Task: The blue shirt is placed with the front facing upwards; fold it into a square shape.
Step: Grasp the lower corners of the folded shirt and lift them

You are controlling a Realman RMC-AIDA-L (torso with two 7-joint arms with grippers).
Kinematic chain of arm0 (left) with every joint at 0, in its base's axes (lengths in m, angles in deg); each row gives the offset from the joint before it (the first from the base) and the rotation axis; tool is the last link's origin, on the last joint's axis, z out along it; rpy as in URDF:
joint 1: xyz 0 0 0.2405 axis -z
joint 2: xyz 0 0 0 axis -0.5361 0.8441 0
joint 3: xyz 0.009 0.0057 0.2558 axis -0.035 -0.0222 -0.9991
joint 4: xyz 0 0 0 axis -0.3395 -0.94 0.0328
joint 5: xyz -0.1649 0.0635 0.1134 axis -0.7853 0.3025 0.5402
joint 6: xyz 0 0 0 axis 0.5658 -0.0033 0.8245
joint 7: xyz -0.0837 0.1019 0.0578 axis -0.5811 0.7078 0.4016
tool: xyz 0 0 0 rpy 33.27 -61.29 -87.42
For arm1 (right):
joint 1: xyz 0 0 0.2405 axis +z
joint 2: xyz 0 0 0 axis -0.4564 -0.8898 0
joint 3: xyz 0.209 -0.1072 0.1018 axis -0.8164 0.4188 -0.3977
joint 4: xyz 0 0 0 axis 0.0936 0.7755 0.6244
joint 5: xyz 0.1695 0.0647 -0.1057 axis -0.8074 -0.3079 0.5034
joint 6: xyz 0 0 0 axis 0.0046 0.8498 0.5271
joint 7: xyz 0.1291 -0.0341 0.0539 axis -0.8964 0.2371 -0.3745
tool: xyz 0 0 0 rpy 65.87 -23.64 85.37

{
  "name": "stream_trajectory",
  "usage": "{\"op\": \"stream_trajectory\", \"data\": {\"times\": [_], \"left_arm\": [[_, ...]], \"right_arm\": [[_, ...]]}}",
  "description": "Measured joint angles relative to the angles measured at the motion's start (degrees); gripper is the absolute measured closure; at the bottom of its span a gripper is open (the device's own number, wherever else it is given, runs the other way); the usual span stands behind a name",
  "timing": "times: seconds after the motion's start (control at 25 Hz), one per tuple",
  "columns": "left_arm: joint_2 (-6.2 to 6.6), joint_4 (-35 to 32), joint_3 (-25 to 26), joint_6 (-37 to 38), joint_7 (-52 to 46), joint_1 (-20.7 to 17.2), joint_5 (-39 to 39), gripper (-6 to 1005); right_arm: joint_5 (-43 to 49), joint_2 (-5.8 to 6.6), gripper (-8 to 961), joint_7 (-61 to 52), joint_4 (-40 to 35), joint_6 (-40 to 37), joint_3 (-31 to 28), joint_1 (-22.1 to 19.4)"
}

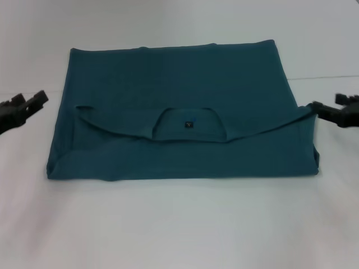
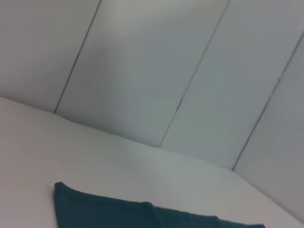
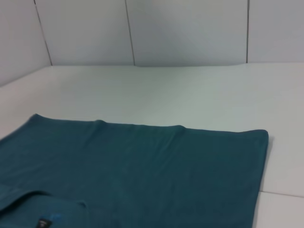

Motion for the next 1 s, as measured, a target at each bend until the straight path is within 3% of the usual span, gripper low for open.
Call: {"op": "stream_trajectory", "data": {"times": [0.2,0.56,1.0], "left_arm": [[-0.98,-3.1,-0.3,2.2,3.6,-1.8,5.2,300],[-1.09,-5.7,-1.9,3.1,8.2,-1.9,17.2,302],[-0.41,-5.6,-2.8,0.0,2.5,1.7,32.7,304]], "right_arm": [[1.0,0.31,220,-4.3,-3.4,-4.2,-0.2,-2.6],[5.2,0.02,221,-7.2,-5.1,-6.2,-0.3,-3.5],[5.8,-0.30,224,-7.2,-5.2,-6.3,0.0,-3.5]]}}
